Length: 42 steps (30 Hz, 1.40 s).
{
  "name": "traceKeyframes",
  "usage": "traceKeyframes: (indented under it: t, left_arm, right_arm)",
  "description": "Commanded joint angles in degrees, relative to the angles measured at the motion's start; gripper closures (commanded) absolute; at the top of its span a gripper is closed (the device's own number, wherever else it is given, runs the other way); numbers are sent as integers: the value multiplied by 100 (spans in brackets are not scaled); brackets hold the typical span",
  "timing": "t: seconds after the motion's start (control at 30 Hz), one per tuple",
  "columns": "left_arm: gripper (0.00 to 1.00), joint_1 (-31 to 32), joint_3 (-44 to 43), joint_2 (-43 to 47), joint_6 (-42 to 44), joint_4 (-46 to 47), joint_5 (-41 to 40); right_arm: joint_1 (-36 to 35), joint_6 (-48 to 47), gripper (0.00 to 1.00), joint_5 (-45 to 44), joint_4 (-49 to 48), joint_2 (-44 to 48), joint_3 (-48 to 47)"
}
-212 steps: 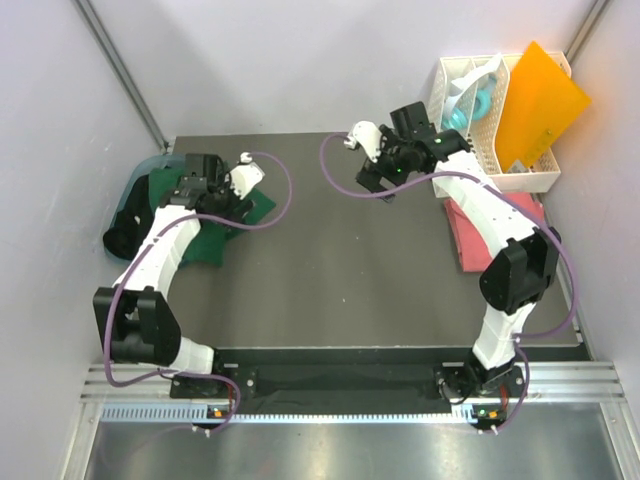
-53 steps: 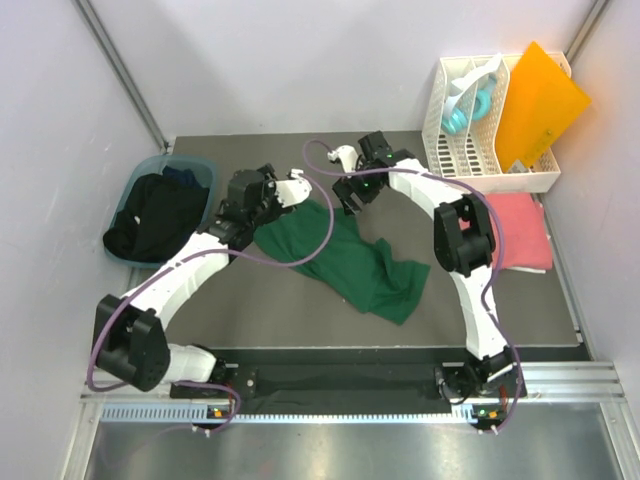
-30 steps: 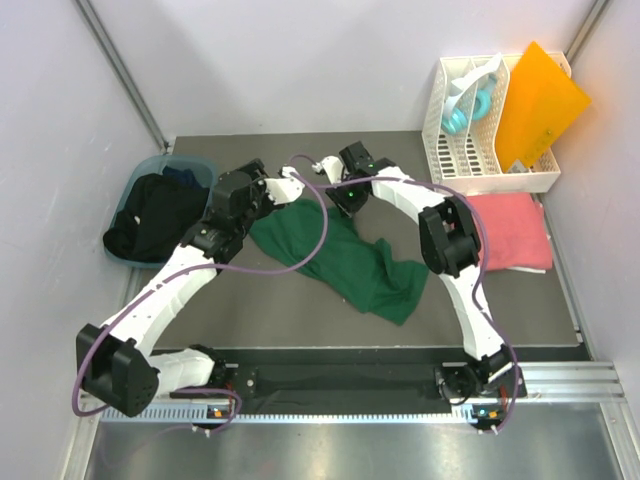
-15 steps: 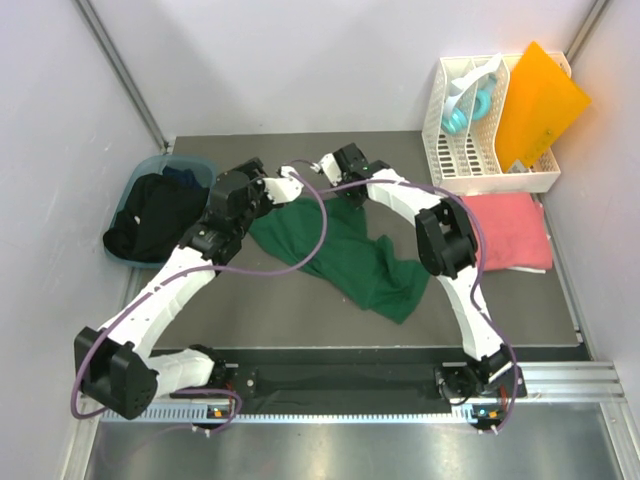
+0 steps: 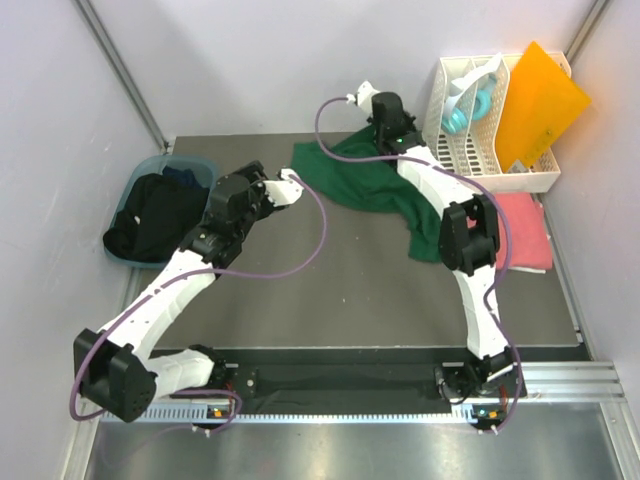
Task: Fold and stack the t-shirts
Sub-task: Flatten out the tshirt
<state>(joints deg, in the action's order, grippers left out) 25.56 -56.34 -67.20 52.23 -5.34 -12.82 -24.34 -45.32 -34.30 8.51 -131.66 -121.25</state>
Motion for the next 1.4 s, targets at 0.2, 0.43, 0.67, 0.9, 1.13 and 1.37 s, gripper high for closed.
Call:
traceKeyframes:
  t: [0.2,0.43,0.67,0.9,1.13,1.37]
  left_arm:
    - [28,116,175,277,-178,490,43]
    - [30,177,255,269,-248,815,8]
    - [32,195,457,225,-108,1272,-1]
    - [33,221,536,146,-125,1439,60]
    - [34,274,606,111,-64,1597,52]
    - [34,318,755,93,24,1799,-71]
  right_arm:
    - [-167,-873,100,-542,-1766,992,-487]
    - [-501,-1093,100,-411,-1765,1510,-847]
    - [-897,-1357,100,-296,-1932,1941,-927]
    - [-1064,-1646,100,-296,-2081,2030,-708]
    - [-1055,-1734,100,-384,-2626,1986,-65]
    - [-836,-2614,13,-990,-3462,1169,-83]
